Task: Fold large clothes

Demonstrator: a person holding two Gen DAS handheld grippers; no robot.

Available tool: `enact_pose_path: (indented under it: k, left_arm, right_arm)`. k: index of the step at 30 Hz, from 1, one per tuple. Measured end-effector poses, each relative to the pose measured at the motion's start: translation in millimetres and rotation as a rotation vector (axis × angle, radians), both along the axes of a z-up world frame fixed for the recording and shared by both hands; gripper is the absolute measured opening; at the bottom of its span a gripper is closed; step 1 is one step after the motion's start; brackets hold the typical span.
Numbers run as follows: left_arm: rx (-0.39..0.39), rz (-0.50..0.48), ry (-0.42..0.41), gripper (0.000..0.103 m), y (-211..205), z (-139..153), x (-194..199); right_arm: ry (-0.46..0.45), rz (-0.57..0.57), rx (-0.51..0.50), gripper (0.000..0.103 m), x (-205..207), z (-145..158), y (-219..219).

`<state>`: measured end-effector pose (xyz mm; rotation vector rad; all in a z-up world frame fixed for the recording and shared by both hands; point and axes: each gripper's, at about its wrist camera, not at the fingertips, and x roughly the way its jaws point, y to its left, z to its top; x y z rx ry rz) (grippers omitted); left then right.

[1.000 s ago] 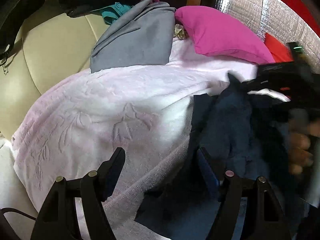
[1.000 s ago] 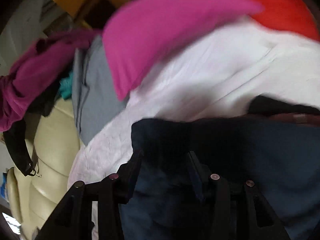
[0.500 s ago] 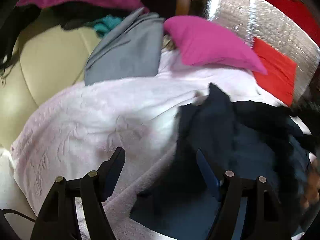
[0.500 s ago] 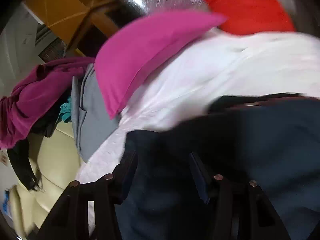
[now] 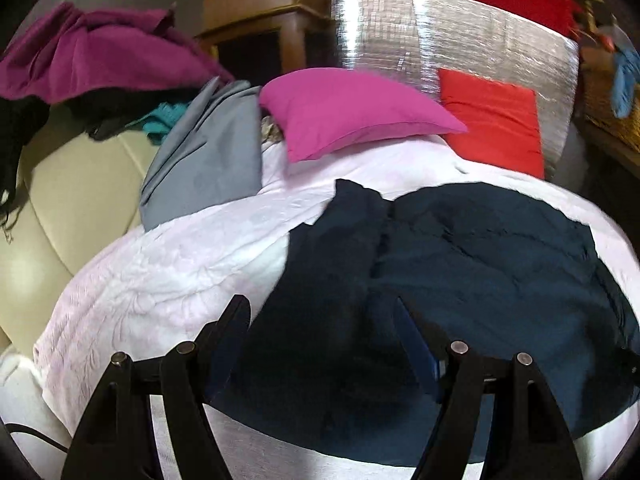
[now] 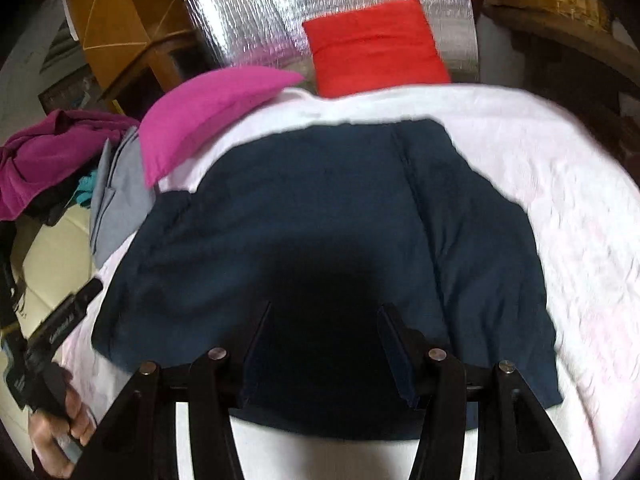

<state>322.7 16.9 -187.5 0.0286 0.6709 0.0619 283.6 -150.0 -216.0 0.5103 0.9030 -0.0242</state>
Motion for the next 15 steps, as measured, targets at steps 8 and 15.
enact_pose_path:
  k: [8, 15]
  left_arm:
    - [0.05, -0.03, 0.04, 0.075, -17.3, -15.2, 3.9]
    - [0.05, -0.024, 0.072, 0.075, -17.1, -23.7, 9.9]
  right_arm:
    - [0.011, 0.043, 0.048, 0.057, 0.0, -19.9, -8.5]
    - [-0.075, -0.066, 0.055, 0.057, -24.1, -4.8, -38.7]
